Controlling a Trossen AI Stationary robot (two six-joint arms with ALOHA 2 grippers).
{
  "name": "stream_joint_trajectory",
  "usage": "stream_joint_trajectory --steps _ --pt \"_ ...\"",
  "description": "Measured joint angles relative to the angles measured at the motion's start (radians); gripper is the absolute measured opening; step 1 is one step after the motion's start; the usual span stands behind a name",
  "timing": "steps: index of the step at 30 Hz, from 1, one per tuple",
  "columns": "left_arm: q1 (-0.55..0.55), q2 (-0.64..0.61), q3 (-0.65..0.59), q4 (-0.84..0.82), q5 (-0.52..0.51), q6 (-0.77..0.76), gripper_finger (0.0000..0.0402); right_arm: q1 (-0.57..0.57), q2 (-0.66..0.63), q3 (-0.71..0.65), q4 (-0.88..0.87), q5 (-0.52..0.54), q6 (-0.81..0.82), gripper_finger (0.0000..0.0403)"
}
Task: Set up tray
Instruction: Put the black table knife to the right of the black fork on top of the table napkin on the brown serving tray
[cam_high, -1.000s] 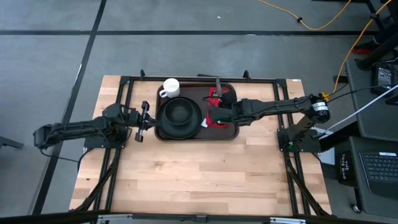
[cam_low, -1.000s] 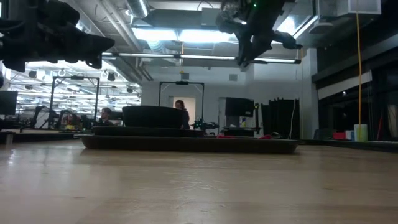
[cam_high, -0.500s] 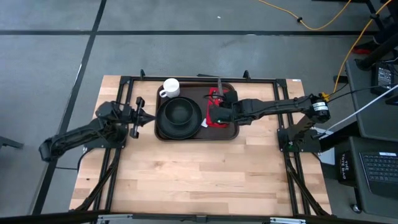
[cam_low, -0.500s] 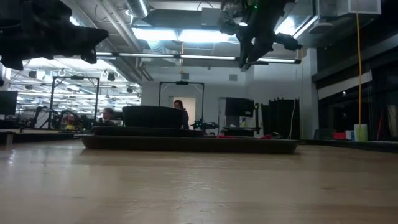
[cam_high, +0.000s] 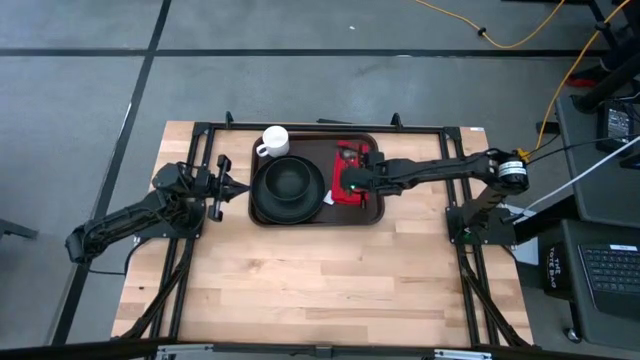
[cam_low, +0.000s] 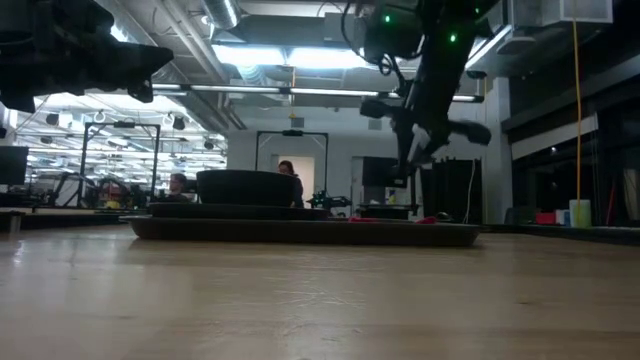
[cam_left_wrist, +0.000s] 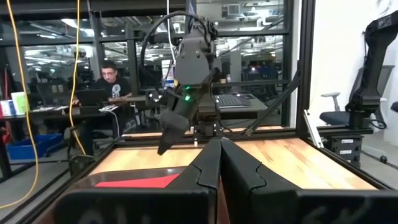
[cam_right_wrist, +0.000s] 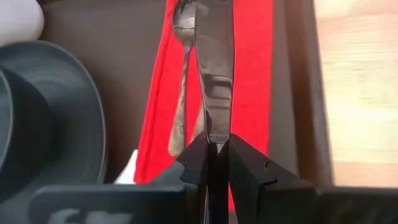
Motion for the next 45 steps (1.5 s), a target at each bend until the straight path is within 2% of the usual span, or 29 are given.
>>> stream_joint_trajectory --steps 9,19,26,45 --pt "0.0 0.0 0.0 0.0 -0.003 0.0 0.0005 -0.085 0.006 -0.109 0.17 -0.061 -0.002 0.0051" --pt "0.0 0.001 0.0 0.007 -0.028 0.018 0.0002 -0.12 0.061 -0.125 0.268 -0.028 -0.03 0.0051" --pt "0.0 0.001 0.0 0.009 -0.029 0.018 0.0004 -0.157 0.137 -0.125 0.291 -0.053 -0.033 0.0051" --pt "-0.001 0.001 0.0 0.009 -0.028 0.018 0.0002 -0.181 0.188 -0.125 0.314 -0.07 -0.03 0.0051"
